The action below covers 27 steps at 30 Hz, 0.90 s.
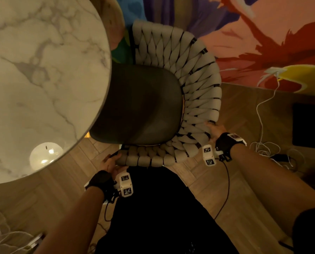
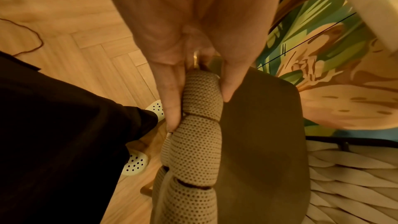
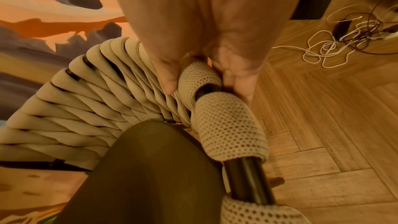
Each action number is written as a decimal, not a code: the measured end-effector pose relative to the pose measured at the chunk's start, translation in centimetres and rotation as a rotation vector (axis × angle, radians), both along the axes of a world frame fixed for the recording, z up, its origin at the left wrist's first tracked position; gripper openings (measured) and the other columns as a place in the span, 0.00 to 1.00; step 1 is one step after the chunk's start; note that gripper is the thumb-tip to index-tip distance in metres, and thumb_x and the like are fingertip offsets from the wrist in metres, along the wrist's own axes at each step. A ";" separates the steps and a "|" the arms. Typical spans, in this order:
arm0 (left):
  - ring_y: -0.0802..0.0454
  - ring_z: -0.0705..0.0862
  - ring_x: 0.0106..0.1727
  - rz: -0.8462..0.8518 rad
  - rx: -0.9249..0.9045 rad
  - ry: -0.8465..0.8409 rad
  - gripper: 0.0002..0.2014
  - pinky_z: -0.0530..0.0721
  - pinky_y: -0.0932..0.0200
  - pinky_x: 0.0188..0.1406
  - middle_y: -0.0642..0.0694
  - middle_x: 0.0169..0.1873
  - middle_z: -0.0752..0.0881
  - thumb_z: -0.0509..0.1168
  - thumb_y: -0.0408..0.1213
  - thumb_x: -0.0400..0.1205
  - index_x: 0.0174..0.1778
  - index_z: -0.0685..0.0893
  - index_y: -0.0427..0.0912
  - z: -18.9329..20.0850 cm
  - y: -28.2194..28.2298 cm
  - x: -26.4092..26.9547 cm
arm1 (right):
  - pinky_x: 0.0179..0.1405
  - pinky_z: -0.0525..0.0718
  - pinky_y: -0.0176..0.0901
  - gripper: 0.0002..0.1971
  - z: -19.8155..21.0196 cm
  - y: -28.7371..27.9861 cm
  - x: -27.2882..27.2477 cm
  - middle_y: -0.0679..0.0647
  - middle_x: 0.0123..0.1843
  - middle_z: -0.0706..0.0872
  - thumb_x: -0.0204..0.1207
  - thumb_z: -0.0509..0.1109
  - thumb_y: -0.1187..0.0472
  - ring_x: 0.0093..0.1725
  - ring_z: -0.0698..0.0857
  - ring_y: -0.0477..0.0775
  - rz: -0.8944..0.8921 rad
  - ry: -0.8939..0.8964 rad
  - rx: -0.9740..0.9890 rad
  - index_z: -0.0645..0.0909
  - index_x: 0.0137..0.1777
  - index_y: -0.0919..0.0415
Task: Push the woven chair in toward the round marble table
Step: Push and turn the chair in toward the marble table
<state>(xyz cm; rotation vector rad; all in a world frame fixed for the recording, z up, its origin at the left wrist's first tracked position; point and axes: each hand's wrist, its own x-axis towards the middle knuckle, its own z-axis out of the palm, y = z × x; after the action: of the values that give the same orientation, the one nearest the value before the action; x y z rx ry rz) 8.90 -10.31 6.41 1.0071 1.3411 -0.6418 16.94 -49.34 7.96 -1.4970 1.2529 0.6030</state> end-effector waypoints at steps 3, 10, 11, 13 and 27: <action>0.38 0.82 0.47 0.000 -0.006 -0.011 0.27 0.82 0.42 0.53 0.33 0.75 0.73 0.63 0.32 0.83 0.79 0.67 0.44 -0.5 0.1 -0.6 | 0.44 0.88 0.53 0.27 -0.2 -0.1 -0.6 0.66 0.69 0.84 0.79 0.73 0.55 0.57 0.87 0.67 -0.019 0.004 0.026 0.75 0.75 0.68; 0.33 0.79 0.60 0.022 0.007 -0.004 0.32 0.80 0.40 0.62 0.32 0.75 0.71 0.65 0.31 0.82 0.81 0.61 0.44 -0.2 -0.1 -0.6 | 0.67 0.83 0.62 0.26 0.2 0.0 -0.7 0.66 0.70 0.83 0.79 0.72 0.54 0.67 0.84 0.68 0.014 -0.020 -0.026 0.76 0.74 0.65; 0.31 0.78 0.63 0.009 0.028 0.008 0.30 0.79 0.40 0.63 0.31 0.75 0.71 0.64 0.31 0.82 0.80 0.62 0.42 -0.2 -0.3 -0.6 | 0.66 0.84 0.62 0.25 0.4 0.0 -0.8 0.65 0.68 0.84 0.79 0.72 0.54 0.66 0.84 0.68 0.033 -0.017 -0.031 0.78 0.72 0.65; 0.29 0.76 0.70 -0.015 0.053 0.014 0.29 0.79 0.39 0.61 0.30 0.76 0.71 0.64 0.30 0.82 0.79 0.64 0.39 -0.1 -0.6 -0.1 | 0.63 0.85 0.59 0.23 0.7 0.0 -0.6 0.63 0.65 0.86 0.80 0.71 0.54 0.63 0.85 0.67 0.045 -0.026 -0.042 0.79 0.71 0.66; 0.40 0.86 0.38 -0.236 0.059 0.001 0.31 0.86 0.48 0.33 0.34 0.71 0.78 0.66 0.40 0.82 0.80 0.63 0.50 2.1 -0.5 -0.2 | 0.58 0.84 0.57 0.23 2.3 0.3 -1.8 0.64 0.66 0.85 0.78 0.73 0.61 0.55 0.85 0.64 -0.030 -0.161 0.020 0.77 0.73 0.63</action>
<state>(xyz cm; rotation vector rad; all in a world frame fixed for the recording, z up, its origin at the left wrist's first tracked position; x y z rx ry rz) 8.70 -10.81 8.52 1.2243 1.2581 -0.7825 15.12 -49.08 10.22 -1.4771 1.1400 0.4650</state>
